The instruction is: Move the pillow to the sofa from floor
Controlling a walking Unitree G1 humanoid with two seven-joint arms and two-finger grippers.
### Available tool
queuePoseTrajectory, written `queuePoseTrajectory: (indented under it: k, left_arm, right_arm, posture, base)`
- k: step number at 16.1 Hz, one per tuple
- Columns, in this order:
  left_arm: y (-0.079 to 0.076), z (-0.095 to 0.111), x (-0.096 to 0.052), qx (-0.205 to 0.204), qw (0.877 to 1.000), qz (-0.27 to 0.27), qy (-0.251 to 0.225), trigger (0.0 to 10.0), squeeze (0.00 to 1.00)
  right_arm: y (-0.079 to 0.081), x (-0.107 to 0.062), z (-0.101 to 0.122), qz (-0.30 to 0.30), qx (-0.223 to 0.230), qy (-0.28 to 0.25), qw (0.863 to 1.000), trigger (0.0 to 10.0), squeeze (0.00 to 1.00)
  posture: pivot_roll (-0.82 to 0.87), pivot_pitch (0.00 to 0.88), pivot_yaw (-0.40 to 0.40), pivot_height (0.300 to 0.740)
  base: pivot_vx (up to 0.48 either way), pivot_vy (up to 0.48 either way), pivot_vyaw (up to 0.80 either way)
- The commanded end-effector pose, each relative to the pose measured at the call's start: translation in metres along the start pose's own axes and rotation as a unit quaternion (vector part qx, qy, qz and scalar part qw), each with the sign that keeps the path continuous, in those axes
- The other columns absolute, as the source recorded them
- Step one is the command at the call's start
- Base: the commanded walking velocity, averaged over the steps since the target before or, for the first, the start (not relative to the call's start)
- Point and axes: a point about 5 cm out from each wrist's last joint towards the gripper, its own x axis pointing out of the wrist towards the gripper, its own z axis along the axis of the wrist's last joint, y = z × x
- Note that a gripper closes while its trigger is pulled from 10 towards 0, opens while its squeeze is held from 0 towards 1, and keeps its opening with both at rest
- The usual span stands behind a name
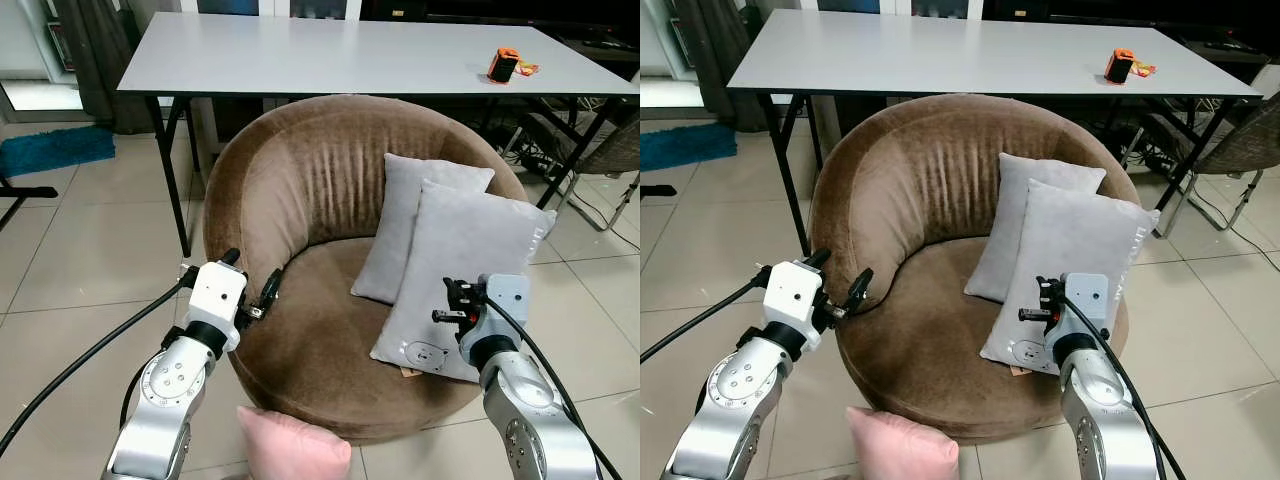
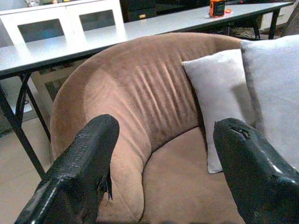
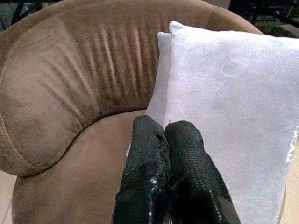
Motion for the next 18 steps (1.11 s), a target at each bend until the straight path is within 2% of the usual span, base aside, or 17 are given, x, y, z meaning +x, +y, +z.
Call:
queuePoseTrajectory:
  k: [1,8,18]
  left_arm:
    - [-0.0003,-0.0002,0.0005,0.005,1.0,-0.004,0.0,10.0,0.0]
    - [0.0036,0.0001,-0.0034,0.012,1.0,0.002,0.002,10.0,0.0]
    - [0.0027,0.0012,0.0,0.016,1.0,-0.009,0.0,10.0,0.0]
  right_arm:
    - [-0.004,-0.0007,0.006,-0.011,-0.004,-0.014,1.0,10.0,0.0]
    - [0.0001,0.002,0.0041,-0.005,0.002,-0.011,1.0,10.0,0.0]
    - [-0.003,-0.0021,0.0014,-0.016,0.002,-0.005,1.0,10.0,0.0]
  posture:
    - [0.0,0.0,-0.035,0.74]
    - [0.02,0.0,-0.041,0.74]
    - [-0.01,0.0,-0.016,0.74]
  base:
    - [0.0,0.0,0.0]
    - [0.0,0.0,0.0]
    - [-0.286,0.0,0.0]
